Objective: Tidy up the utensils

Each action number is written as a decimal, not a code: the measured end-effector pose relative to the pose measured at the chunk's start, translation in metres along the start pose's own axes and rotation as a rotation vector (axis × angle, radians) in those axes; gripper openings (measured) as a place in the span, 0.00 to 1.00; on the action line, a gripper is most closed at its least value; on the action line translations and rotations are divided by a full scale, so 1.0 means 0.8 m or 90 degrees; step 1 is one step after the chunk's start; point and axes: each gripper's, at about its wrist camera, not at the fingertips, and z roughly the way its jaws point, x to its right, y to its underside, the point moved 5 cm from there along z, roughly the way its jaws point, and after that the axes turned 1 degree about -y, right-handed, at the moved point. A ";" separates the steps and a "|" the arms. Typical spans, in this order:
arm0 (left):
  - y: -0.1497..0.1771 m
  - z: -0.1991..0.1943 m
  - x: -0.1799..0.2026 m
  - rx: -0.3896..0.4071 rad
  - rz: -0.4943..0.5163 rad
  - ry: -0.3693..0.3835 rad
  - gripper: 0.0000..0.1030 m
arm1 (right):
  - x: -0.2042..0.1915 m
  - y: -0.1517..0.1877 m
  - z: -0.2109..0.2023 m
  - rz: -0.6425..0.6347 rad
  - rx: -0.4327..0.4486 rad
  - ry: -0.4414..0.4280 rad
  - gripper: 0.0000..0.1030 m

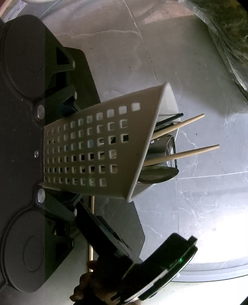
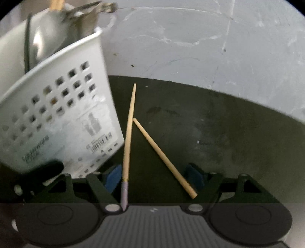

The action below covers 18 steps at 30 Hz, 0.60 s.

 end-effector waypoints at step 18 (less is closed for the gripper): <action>0.001 0.002 -0.001 -0.002 0.002 0.002 0.76 | 0.049 -0.023 -0.003 -0.032 -0.078 -0.019 0.19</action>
